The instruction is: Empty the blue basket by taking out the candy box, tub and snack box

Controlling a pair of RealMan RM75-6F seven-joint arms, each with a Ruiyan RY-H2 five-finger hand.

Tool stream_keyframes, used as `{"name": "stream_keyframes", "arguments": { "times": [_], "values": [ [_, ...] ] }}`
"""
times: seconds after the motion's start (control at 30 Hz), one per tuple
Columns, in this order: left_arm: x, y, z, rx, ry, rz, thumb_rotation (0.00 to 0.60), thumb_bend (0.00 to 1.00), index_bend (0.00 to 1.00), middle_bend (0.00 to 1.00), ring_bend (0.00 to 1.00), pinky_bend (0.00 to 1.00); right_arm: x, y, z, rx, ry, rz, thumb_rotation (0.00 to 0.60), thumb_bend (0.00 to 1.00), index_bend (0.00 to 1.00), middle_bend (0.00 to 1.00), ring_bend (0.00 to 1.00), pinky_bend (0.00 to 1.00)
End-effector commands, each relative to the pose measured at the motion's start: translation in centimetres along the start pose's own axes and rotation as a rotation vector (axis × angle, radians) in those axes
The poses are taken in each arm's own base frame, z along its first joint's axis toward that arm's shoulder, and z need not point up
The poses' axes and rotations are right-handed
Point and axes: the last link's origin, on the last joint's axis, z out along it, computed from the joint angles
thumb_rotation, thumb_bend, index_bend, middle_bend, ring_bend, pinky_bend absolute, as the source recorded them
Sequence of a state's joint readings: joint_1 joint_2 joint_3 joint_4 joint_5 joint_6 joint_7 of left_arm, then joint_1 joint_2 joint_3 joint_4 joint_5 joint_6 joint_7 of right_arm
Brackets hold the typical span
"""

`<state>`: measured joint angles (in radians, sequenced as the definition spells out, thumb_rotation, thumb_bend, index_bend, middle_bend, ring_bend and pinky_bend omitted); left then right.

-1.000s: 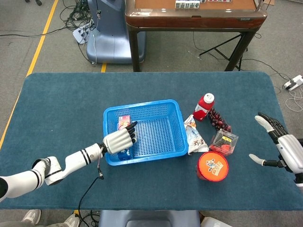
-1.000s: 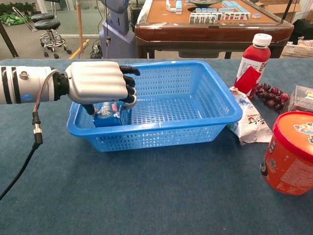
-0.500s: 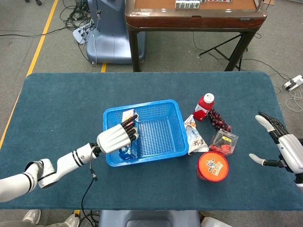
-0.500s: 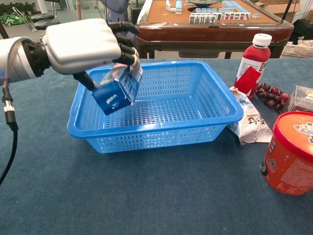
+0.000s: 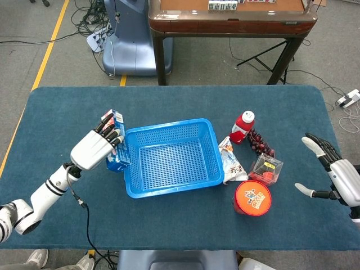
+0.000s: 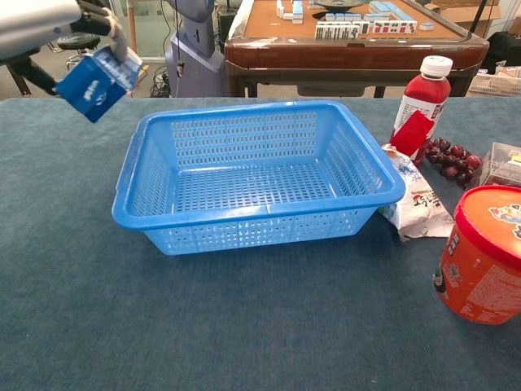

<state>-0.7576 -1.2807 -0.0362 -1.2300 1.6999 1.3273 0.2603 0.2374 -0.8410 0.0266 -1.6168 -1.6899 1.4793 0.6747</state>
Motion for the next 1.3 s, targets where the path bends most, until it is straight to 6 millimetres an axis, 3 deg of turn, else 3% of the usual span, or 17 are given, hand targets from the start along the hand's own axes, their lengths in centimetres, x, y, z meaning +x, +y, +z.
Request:
{"name": "stream_keyframes", "arguments": {
  "times": [0.03,0.27,0.5,0.57,0.63,0.73,0.87,1.03,1.3],
  "values": [
    [-1.2,-1.1,-1.8,0.035,-0.063,0.001,0.6,0.29,0.54,0.46,0.3,0.08,-0.1,0.0,0.1,0.001,-0.002,0.002,0.6,0.16,0.0,0.02,0.0,0.02],
    [-4.2,-2.4,-4.2,0.094,-0.216,0.054,0.6,0.29,0.52,0.46,0.3,0.08,-0.3,0.0,0.4,0.009,-0.007,0.005,0.6,0.16,0.0,0.02,0.0,0.02],
    [-6.1,-1.3,-5.3,0.08,-0.334,0.095,0.6,0.29,0.49,0.45,0.29,0.08,-0.4,0.1,0.4,0.002,-0.012,0.0,0.6,0.16,0.0,0.02,0.0,0.02],
    [-6.5,-1.0,-5.4,0.1,-0.373,0.087,0.6,0.29,0.45,0.44,0.28,0.08,-0.3,0.1,0.4,0.003,-0.008,-0.002,0.6,0.16,0.0,0.02,0.0,0.02],
    [-6.7,-0.8,-5.6,0.115,-0.41,0.075,0.6,0.29,0.34,0.39,0.24,0.08,-0.2,0.1,0.3,0.0,-0.006,-0.007,0.6,0.16,0.0,0.02,0.0,0.02],
    [-6.5,-0.5,-5.6,0.128,-0.433,0.082,0.6,0.28,0.15,0.28,0.16,0.08,-0.2,0.1,0.3,-0.006,-0.004,-0.01,0.6,0.16,0.0,0.02,0.0,0.02],
    [-6.3,0.1,-5.8,0.165,-0.448,0.06,0.6,0.27,0.05,0.17,0.09,0.08,-0.3,0.2,0.2,-0.016,-0.007,-0.008,0.6,0.16,0.0,0.02,0.0,0.02],
    [-5.2,0.0,-6.3,0.242,-0.416,0.03,0.6,0.27,0.03,0.12,0.06,0.08,-0.5,0.6,-0.2,-0.044,-0.029,-0.022,0.6,0.16,0.0,0.02,0.0,0.02],
    [-2.4,-0.9,-8.9,0.492,-0.37,-0.321,0.6,0.27,0.05,0.12,0.06,0.08,-0.8,1.2,-1.6,-0.121,-0.024,-0.12,0.6,0.21,0.0,0.05,0.0,0.09]
  ]
}}
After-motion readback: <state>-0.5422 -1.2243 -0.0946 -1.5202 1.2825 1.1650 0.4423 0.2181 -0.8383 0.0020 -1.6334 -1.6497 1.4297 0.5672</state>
